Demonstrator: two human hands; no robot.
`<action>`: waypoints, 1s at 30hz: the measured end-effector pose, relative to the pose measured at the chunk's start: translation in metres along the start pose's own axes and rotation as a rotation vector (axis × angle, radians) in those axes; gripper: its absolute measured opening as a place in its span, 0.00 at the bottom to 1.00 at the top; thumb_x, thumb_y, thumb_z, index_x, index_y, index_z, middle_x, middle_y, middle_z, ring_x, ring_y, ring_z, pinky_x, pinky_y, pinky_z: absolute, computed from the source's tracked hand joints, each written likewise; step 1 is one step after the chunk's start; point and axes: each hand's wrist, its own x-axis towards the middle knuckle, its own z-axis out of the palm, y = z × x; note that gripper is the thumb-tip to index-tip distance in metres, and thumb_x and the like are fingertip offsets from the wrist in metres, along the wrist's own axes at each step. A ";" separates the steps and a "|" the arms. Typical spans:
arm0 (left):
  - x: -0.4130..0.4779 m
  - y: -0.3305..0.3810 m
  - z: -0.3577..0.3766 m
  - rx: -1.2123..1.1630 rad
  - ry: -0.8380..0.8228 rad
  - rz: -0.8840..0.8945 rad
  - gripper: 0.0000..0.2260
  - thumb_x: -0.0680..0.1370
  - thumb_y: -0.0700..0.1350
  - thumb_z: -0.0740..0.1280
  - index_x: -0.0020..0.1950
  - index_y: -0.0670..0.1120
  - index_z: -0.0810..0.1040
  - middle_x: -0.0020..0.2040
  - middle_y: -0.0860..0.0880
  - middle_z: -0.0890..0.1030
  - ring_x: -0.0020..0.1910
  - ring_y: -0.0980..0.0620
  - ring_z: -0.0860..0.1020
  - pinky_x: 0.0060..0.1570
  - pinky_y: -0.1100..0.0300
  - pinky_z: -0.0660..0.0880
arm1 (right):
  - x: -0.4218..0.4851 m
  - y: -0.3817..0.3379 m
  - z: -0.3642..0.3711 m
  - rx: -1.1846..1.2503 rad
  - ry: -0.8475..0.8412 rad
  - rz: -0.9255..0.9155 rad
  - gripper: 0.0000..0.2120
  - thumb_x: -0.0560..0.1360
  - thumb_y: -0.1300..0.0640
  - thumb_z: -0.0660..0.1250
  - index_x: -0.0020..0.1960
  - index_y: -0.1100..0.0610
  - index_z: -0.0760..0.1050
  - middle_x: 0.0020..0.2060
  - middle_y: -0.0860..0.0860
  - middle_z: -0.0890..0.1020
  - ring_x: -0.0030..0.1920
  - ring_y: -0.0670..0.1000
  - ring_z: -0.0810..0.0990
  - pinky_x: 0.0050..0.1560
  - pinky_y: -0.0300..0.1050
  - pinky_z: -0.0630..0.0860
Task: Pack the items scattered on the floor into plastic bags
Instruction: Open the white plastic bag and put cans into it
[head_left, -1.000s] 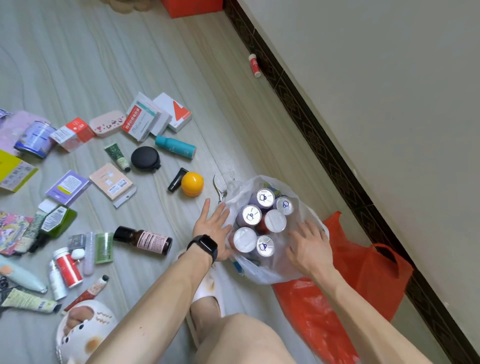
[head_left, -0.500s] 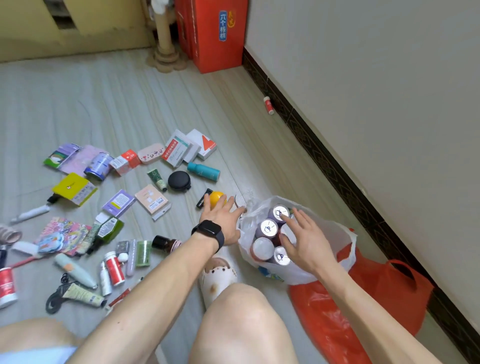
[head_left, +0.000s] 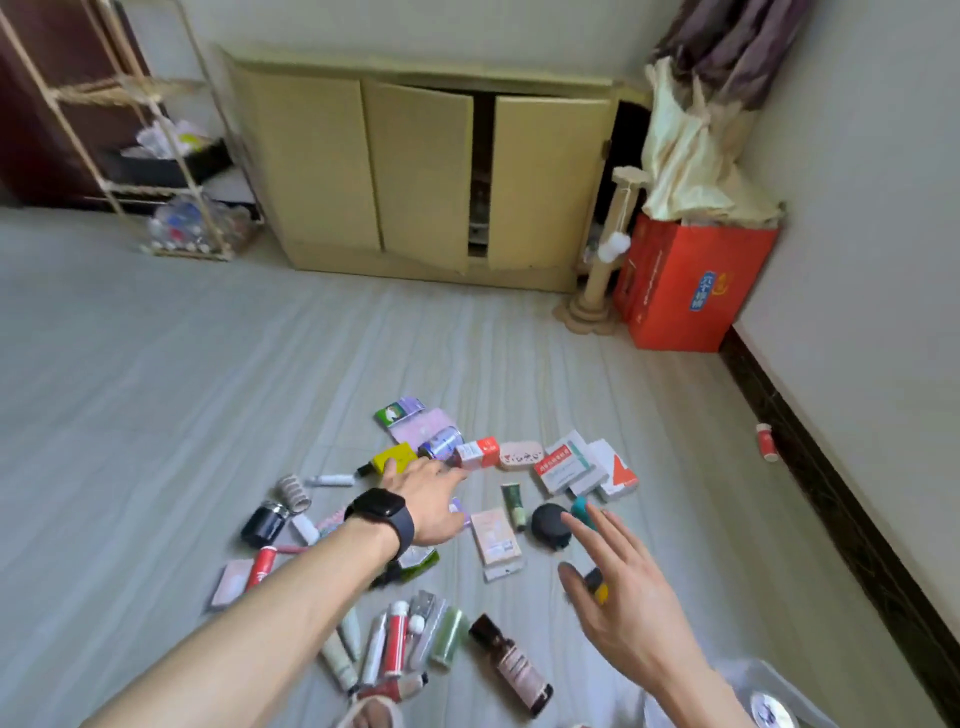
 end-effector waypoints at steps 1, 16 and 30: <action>0.000 -0.017 0.008 -0.028 -0.020 -0.048 0.28 0.76 0.59 0.61 0.76 0.57 0.60 0.74 0.49 0.67 0.74 0.47 0.63 0.71 0.42 0.56 | 0.012 -0.005 0.007 -0.005 -0.009 -0.024 0.26 0.76 0.37 0.58 0.73 0.40 0.67 0.74 0.38 0.64 0.77 0.43 0.58 0.74 0.45 0.63; 0.116 -0.121 0.154 -0.174 -0.259 -0.218 0.33 0.76 0.57 0.63 0.78 0.57 0.55 0.80 0.47 0.49 0.78 0.44 0.49 0.74 0.41 0.48 | 0.186 0.036 0.198 -0.289 -0.591 -0.114 0.31 0.79 0.44 0.57 0.80 0.46 0.53 0.80 0.54 0.56 0.80 0.54 0.53 0.76 0.50 0.58; 0.323 -0.135 0.213 -0.117 0.025 -0.097 0.41 0.72 0.62 0.66 0.80 0.53 0.49 0.76 0.43 0.61 0.74 0.43 0.61 0.72 0.41 0.54 | 0.354 0.095 0.325 -0.367 -0.447 -0.118 0.34 0.73 0.48 0.67 0.75 0.56 0.62 0.73 0.58 0.67 0.75 0.61 0.62 0.70 0.60 0.64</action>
